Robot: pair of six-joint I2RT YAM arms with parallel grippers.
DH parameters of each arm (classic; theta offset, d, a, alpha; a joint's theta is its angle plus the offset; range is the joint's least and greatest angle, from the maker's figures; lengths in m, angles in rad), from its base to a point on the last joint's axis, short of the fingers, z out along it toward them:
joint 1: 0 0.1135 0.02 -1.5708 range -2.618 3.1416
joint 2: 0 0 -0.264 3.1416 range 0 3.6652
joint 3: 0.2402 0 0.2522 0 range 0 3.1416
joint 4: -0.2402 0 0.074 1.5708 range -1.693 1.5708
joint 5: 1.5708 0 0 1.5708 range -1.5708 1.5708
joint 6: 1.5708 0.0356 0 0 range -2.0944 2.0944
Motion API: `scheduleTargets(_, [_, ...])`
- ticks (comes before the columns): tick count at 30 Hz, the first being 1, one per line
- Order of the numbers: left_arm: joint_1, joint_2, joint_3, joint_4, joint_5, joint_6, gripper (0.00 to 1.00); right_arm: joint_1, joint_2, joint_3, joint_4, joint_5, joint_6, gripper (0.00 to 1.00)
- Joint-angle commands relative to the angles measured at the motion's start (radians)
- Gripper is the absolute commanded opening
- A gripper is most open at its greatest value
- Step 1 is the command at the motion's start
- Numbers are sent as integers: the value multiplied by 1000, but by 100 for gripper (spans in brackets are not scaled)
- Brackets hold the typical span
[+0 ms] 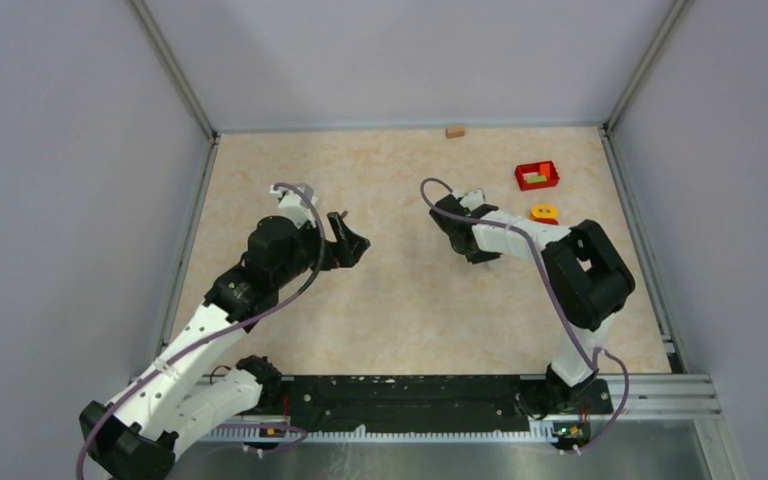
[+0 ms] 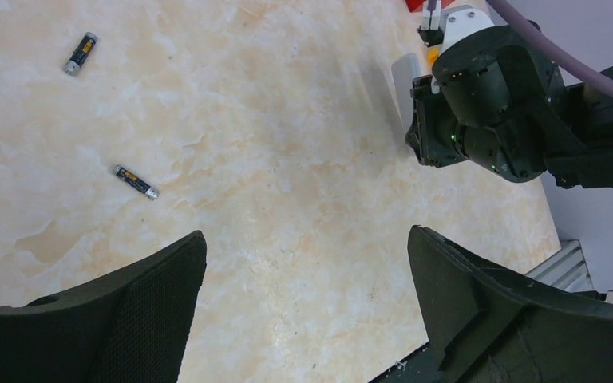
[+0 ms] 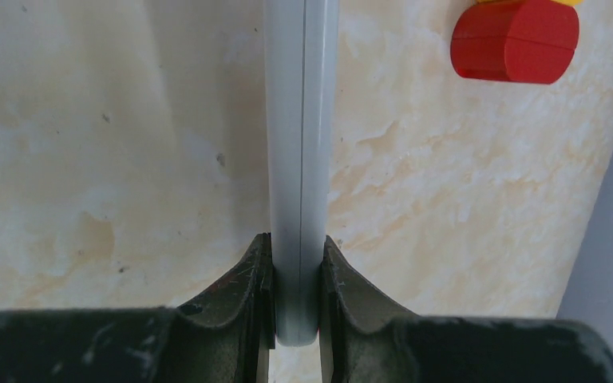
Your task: Load the batteries into the remote control
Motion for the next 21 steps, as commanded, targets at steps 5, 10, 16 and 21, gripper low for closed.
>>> scheduleTargets(5, [-2, -3, 3, 33, 27, 24, 99, -1, 70, 61, 10, -7, -55, 18])
scheduleTargets(10, [-2, 7, 13, 29, 19, 24, 99, -1, 15, 57, 35, -103, -71, 31])
scheduleTargets(16, [-1, 17, 40, -11, 2, 39, 99, -1, -64, -2, 101, -305, -124, 46])
scheduleTargets(21, [-1, -4, 58, -45, -33, 36, 99, -1, -117, -37, 106, -360, -120, 50])
